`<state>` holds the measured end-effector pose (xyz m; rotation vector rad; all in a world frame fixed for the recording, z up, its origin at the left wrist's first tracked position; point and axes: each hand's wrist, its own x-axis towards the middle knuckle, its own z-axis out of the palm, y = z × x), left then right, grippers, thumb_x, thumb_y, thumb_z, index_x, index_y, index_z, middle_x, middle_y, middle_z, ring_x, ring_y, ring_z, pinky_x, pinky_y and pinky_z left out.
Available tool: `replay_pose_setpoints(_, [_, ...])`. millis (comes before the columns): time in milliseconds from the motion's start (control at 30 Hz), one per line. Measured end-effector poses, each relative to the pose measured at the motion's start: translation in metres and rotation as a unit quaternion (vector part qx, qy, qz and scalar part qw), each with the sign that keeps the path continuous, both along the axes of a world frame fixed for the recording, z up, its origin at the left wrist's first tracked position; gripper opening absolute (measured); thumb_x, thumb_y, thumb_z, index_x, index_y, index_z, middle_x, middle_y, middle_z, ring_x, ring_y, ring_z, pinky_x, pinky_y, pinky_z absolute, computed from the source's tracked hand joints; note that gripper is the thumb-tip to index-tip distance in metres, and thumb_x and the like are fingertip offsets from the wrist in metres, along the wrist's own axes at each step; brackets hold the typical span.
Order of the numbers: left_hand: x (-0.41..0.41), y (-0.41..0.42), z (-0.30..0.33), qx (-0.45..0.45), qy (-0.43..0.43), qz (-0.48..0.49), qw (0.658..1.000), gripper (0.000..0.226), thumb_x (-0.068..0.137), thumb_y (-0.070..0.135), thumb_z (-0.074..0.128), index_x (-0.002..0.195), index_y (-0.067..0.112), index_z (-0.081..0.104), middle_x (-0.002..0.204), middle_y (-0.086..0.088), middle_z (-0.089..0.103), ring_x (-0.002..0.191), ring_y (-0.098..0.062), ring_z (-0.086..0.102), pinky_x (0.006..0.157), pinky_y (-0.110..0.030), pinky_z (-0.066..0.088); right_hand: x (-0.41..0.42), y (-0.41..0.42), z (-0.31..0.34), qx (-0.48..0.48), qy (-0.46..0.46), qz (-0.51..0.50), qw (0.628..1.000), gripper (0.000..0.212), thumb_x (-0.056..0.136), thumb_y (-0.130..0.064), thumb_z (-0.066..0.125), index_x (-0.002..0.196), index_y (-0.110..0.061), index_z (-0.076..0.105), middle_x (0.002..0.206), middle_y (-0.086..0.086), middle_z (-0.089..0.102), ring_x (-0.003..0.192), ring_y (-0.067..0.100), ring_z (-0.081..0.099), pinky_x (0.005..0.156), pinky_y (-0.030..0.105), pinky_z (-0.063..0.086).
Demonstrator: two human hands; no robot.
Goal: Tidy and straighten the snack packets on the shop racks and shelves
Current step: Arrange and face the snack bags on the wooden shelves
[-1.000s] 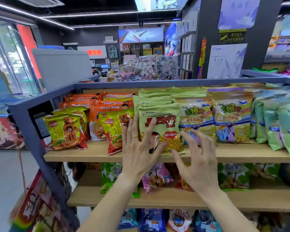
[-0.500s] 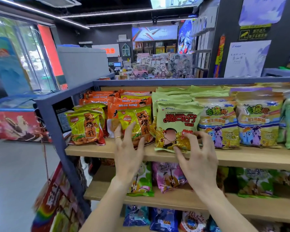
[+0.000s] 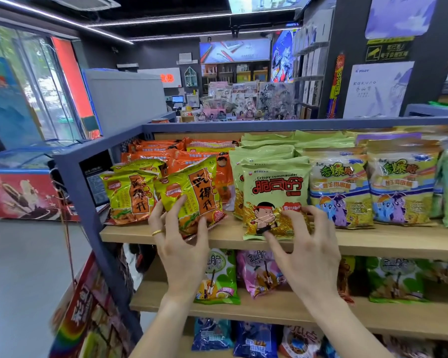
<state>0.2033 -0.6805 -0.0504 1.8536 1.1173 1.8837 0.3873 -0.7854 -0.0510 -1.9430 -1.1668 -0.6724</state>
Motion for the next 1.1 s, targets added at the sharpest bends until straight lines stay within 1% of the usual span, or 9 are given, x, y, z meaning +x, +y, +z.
replay_pose_setpoints(133, [-0.007,-0.002,0.000,-0.001,0.003,-0.004,1.000,0.050,0.088,0.016,0.081,0.134,0.018,0.061,0.151,-0.006,0.036,0.140,0.013,0.024,0.109,-0.002,0.022,-0.005,0.011,0.010,-0.020,0.013,-0.026,0.999,0.057,0.080,-0.054,0.078,0.123,-0.021,0.061,0.129,0.014,0.050,0.120,0.032,0.052,0.088,0.048,0.056])
replay_pose_setpoints(367, [-0.017,0.002,-0.003,-0.035,0.041,-0.022,0.998,0.051,0.089,0.023,0.079,0.136,0.025,0.058,0.153,0.003,0.033,0.144,0.003,0.025,0.106,0.002,0.018,-0.008,0.001,0.002,-0.004,0.005,-0.009,1.000,0.053,0.081,-0.049,0.078,0.122,-0.018,0.065,0.130,0.015,0.050,0.122,0.032,0.050,0.093,0.049,0.053])
replay_pose_setpoints(533, [-0.019,0.002,-0.002,-0.045,0.054,-0.029,0.997,0.051,0.090,0.026,0.078,0.136,0.028,0.057,0.154,0.006,0.031,0.140,0.014,0.021,0.107,-0.010,0.022,-0.010,-0.003,0.001,0.005,0.008,-0.001,1.000,0.049,0.083,-0.047,0.077,0.121,-0.017,0.067,0.129,0.015,0.051,0.123,0.032,0.048,0.095,0.049,0.051])
replay_pose_setpoints(633, [-0.020,0.001,-0.002,-0.052,0.051,-0.030,0.997,0.051,0.090,0.026,0.078,0.136,0.030,0.056,0.154,0.006,0.031,0.141,0.008,0.024,0.108,-0.014,0.025,-0.012,-0.006,0.003,0.016,0.003,0.008,1.000,0.049,0.083,-0.046,0.077,0.120,-0.015,0.067,0.128,0.016,0.052,0.123,0.033,0.049,0.094,0.050,0.052])
replay_pose_setpoints(733, [-0.021,-0.002,-0.002,-0.043,0.045,-0.027,0.998,0.051,0.089,0.025,0.079,0.136,0.028,0.058,0.152,0.007,0.033,0.140,0.009,0.024,0.108,-0.005,0.022,-0.015,-0.010,0.006,0.027,0.012,0.020,0.999,0.048,0.082,-0.044,0.079,0.119,-0.014,0.068,0.129,0.016,0.052,0.123,0.033,0.049,0.093,0.052,0.052])
replay_pose_setpoints(800, [-0.022,-0.005,-0.002,-0.043,0.040,-0.027,0.998,0.051,0.089,0.025,0.080,0.135,0.028,0.058,0.151,0.009,0.033,0.142,0.007,0.026,0.111,-0.017,0.030,-0.018,-0.013,0.008,0.045,0.011,0.032,0.998,0.047,0.082,-0.041,0.080,0.118,-0.014,0.069,0.128,0.014,0.054,0.122,0.032,0.049,0.096,0.047,0.051])
replay_pose_setpoints(933, [-0.026,-0.019,0.003,-0.047,0.030,-0.025,0.998,0.052,0.088,0.024,0.081,0.134,0.031,0.058,0.150,0.005,0.035,0.144,0.003,0.028,0.112,-0.040,0.043,-0.031,-0.018,0.016,0.112,0.007,0.120,0.986,0.037,0.083,-0.029,0.079,0.113,-0.008,0.070,0.118,0.011,0.060,0.114,0.026,0.056,0.102,0.024,0.039])
replay_pose_setpoints(1000, [-0.030,-0.026,0.006,-0.052,0.021,-0.024,0.998,0.053,0.087,0.022,0.082,0.133,0.034,0.057,0.150,0.004,0.037,0.142,0.007,0.029,0.113,-0.033,0.041,-0.042,-0.015,0.019,0.115,0.034,0.193,0.974,0.035,0.087,-0.027,0.075,0.115,-0.008,0.069,0.116,0.006,0.062,0.112,0.020,0.058,0.102,0.025,0.044])
replay_pose_setpoints(1100, [-0.040,-0.037,0.011,-0.071,0.027,-0.020,0.997,0.055,0.087,0.020,0.082,0.133,0.034,0.056,0.148,0.002,0.040,0.134,0.020,0.027,0.103,-0.001,0.032,-0.057,-0.006,0.023,0.083,0.086,0.280,0.953,0.040,0.089,-0.032,0.073,0.123,-0.014,0.062,0.117,-0.003,0.061,0.111,0.010,0.058,0.098,0.018,0.045])
